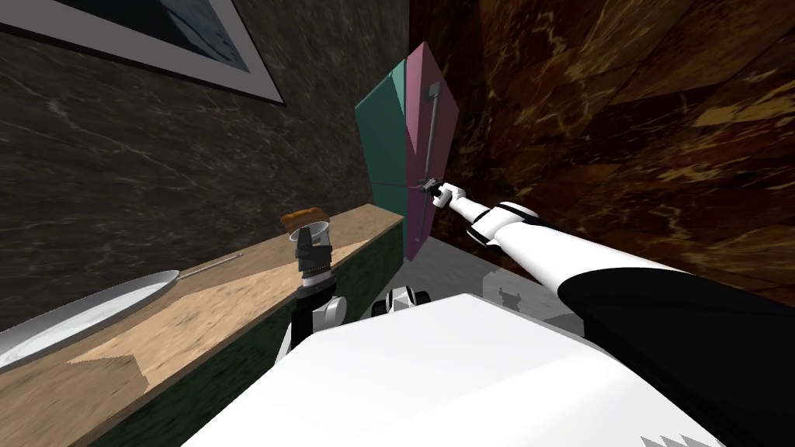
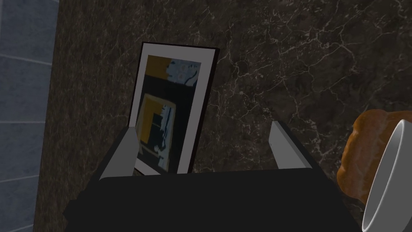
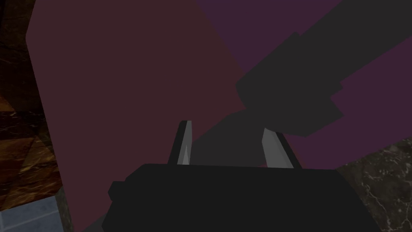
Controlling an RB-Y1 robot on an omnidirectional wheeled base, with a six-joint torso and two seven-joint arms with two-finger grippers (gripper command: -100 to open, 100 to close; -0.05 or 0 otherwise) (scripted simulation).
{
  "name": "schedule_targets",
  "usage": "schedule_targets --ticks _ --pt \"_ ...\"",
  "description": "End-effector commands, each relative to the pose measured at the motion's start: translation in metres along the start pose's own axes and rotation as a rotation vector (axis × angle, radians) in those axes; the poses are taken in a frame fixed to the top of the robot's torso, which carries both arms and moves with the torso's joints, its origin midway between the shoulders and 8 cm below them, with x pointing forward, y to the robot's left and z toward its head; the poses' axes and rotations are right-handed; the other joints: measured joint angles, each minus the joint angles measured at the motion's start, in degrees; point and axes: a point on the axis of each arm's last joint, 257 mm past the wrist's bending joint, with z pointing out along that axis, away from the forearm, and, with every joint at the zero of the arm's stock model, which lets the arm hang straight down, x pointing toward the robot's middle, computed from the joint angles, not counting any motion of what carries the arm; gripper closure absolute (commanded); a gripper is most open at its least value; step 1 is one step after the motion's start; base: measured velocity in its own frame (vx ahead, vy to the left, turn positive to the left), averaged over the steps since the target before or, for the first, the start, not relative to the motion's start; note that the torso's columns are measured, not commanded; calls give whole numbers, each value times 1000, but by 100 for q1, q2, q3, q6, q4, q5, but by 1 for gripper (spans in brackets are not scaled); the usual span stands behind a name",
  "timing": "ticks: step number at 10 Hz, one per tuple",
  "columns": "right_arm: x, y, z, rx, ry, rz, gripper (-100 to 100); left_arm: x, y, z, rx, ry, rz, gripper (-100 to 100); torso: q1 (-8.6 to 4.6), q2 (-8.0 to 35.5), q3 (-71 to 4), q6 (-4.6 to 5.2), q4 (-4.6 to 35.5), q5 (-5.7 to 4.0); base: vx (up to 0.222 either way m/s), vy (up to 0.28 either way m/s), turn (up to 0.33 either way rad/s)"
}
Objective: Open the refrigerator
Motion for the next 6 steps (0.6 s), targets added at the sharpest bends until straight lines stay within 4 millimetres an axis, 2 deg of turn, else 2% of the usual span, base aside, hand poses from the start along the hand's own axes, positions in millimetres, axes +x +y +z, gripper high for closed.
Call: schedule_targets --ticks 1,2,3,4,6 --pt "-5 -3 0 -3 -6 -7 100 0 0 0 0 0 0 0 14 -16 -10 6 5 6 -105 -213 34" --pt "-15 4 0 -22 -24 -7 100 0 0 0 0 0 0 0 33 -26 -19 11 8 12 -157 -328 51" --pt "-25 12 -1 -40 -43 -6 100 0 0 0 0 0 0 0 -7 -15 -12 3 13 5 -89 -384 128" --pt "-25 12 -1 -40 -43 -6 100 0 0 0 0 0 0 0 -7 -40 -26 -8 19 8 -75 -283 63" --pt "-44 28 -2 -79 -77 -6 100 0 0 0 0 0 0 0 25 -53 -39 -9 3 14 -132 -339 79"
